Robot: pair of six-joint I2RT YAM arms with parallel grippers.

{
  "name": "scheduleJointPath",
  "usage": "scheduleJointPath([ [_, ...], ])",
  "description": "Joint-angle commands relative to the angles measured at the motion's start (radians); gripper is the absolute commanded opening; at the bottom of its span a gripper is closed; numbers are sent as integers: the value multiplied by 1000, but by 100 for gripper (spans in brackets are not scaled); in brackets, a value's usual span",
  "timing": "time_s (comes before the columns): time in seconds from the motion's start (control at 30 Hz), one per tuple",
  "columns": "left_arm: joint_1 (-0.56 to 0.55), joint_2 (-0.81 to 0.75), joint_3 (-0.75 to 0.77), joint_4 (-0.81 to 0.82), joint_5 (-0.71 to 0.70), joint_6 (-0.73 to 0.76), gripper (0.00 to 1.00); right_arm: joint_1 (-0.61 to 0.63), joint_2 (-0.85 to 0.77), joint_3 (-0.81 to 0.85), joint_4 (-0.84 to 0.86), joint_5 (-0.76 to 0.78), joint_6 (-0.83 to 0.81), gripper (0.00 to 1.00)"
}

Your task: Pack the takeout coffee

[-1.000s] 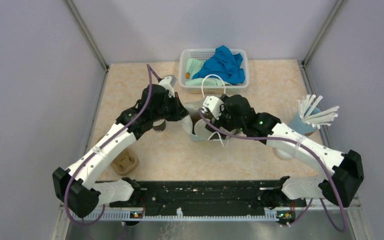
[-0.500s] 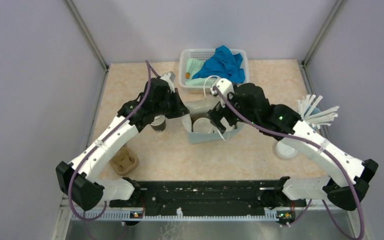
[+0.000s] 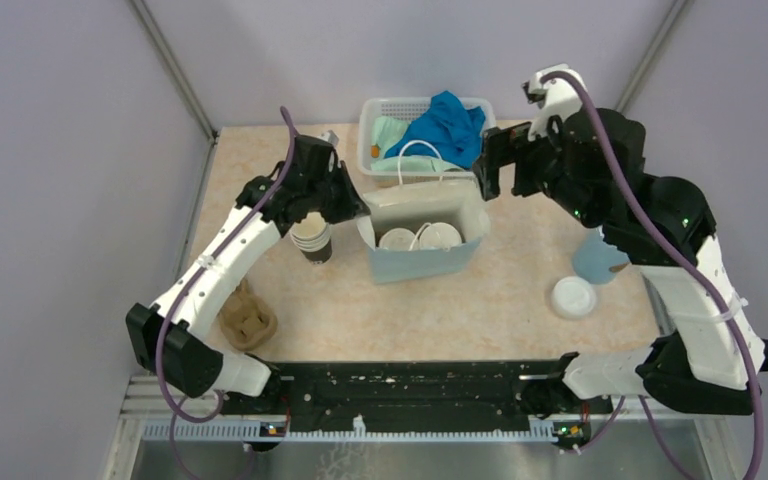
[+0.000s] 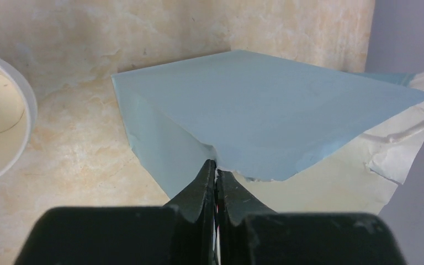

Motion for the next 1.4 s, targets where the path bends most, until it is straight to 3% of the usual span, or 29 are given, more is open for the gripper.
scheduleJointPath([
  [0.0, 32, 21, 61, 8, 51, -5, 12, -96, 26, 50, -154, 92, 70, 98],
  [0.17, 49, 35, 118, 3, 60, 51, 49, -201, 37, -3, -216, 56, 105, 98],
  [0.33, 52, 21, 156, -18, 52, 122, 72, -355, 55, -39, -227, -65, 143, 99],
  [0.4, 52, 10, 165, -38, 40, 162, 77, -412, 56, -50, -222, -96, 155, 99],
  [0.63, 52, -67, 168, -92, -7, 353, 84, -680, 45, -119, -206, -285, 201, 99],
  [0.77, 52, -138, 150, -71, 41, 466, 87, -782, 35, -186, -196, -279, 210, 93],
  [0.87, 52, -191, 117, -39, 92, 520, 89, -827, 35, -239, -195, -234, 200, 87],
  [1.0, 52, -247, 79, -9, 120, 543, 91, -866, 30, -328, -156, -118, 145, 70],
  [1.1, 32, -262, 89, -19, 109, 565, 92, -936, 29, -361, -143, -147, 102, 63],
  [1.27, -29, -269, 86, -21, 55, 612, 94, -941, 49, -429, -202, -127, 40, 63],
  [1.37, -66, -265, 91, -22, 8, 635, 95, -942, 31, -493, -144, -103, -4, 63],
])
